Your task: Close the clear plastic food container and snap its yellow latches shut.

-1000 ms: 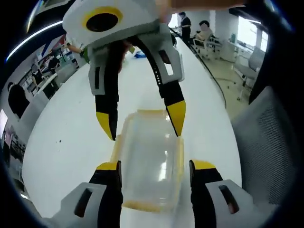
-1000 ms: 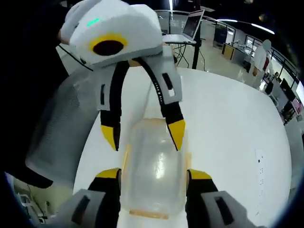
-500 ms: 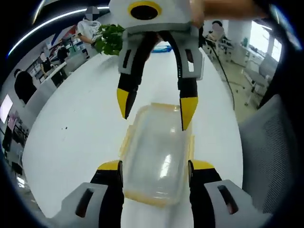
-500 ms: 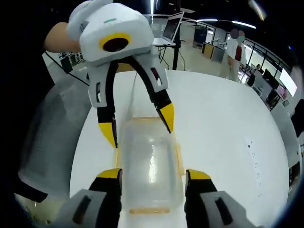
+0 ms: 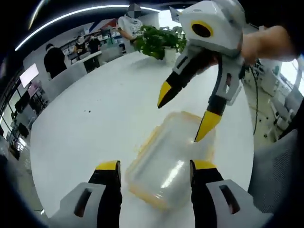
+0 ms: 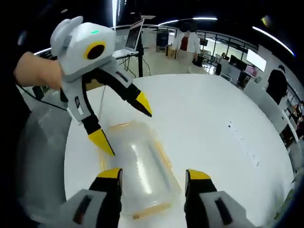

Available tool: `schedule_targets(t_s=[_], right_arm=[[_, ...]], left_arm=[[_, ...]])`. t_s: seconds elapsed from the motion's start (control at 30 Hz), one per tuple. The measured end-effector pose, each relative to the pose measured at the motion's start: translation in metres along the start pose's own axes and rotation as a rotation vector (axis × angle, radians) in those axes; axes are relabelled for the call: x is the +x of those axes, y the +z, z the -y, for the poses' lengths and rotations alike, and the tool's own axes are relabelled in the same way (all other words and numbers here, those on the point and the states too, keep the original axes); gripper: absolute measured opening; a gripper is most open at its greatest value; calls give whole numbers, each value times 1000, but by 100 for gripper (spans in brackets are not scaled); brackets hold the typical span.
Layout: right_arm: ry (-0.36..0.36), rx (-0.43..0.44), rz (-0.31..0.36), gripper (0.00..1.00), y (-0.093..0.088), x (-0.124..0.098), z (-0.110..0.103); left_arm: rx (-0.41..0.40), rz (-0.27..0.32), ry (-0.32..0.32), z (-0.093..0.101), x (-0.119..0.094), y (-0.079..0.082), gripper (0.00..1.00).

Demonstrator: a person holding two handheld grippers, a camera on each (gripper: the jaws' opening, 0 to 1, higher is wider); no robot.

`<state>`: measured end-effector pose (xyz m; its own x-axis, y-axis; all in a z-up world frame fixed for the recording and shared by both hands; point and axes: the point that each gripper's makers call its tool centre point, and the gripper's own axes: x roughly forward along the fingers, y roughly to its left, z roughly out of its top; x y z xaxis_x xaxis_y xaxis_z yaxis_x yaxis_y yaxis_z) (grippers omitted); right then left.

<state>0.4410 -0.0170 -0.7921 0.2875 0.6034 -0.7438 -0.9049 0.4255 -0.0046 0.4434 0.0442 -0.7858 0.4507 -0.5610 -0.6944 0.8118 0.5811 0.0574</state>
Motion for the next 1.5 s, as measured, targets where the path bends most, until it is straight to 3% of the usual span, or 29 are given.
schedule_targets(t_s=[0.2,0.27,0.33,0.4,0.7,0.77,0.87,0.93,1.03,1.27,1.5], right_arm=[[-97,108,55,52,-3,-2,3],[-121,179,85,53,-4,-1,2],[-167,207,102,53,-5,-2,6],[-183,263,133,53,-3,-2,6],[-215,302,154,54,-12,-5,2],[-228,385,192,54,-15,-9,5],[-239,411,194,54,-24,-11,3],[-285,394,172,53,-35,-11,4],[-288,495,210,54,-40,-11,4],[-281,643,252,52,-42,-12,-2],[-274,675,232,46,-47,-4,-11]], left_arm=[[-83,13,89,-8,-3,-9,54],[-152,40,146,-15,-7,-7,57],[-168,74,162,-17,-8,-3,57],[-214,64,165,-15,-7,-8,57],[-292,92,218,-14,-8,-16,58],[-364,95,219,-14,-8,-21,56],[-452,129,221,-13,-10,-26,56],[-521,148,216,-12,-8,-29,58],[-609,185,222,-13,-10,-33,61],[-718,208,232,-11,-8,-40,58],[-736,191,214,-1,-2,-42,50]])
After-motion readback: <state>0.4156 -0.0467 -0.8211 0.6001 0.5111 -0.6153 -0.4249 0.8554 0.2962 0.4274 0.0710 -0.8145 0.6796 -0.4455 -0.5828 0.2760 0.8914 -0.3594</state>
